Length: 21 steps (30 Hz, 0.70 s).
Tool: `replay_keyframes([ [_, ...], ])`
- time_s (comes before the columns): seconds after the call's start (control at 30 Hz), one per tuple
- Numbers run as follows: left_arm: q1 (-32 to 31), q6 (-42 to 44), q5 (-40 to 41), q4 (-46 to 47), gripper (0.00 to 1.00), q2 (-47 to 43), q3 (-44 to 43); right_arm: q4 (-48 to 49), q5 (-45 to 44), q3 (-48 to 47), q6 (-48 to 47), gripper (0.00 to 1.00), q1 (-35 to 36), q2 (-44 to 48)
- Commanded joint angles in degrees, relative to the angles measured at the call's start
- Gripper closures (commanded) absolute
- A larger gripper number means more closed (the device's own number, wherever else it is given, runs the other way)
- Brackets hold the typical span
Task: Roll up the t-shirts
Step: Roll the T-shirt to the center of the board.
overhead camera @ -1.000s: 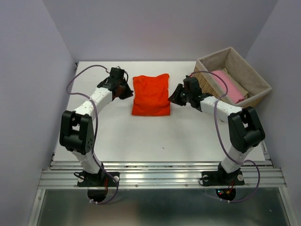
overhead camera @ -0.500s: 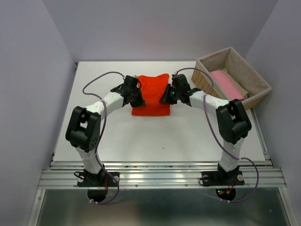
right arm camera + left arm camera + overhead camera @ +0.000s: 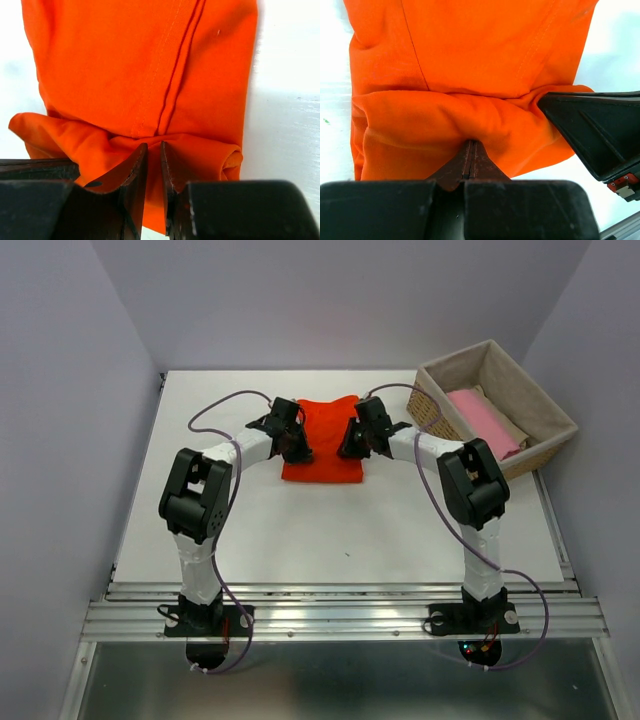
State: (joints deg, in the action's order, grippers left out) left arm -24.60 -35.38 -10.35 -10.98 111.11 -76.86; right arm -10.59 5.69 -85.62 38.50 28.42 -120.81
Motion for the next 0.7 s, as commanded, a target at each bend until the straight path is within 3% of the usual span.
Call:
replay_keyframes([
  [0.0,0.3,1.9,-0.3,0.5,1.0,-4.0,-0.6,1.3,-2.4,1.1,-1.8,0.78,-0.3,5.6],
  [0.27,1.8,2.4,2.7,-2.3,1.0,-7.2,-1.2,3.6,-2.8,6.9,-1.4,0.78,2.9,12.3],
  [0.47,2.6,1.6,5.8,0.2,1.0,-6.3,2.1,6.4,-2.7,8.8,0.8,0.78,4.4,9.1],
  [0.67,4.6,2.0,5.7,2.0,1.0,-3.0,3.7,4.6,-5.4,2.3,0.0,0.78,4.4,3.2],
])
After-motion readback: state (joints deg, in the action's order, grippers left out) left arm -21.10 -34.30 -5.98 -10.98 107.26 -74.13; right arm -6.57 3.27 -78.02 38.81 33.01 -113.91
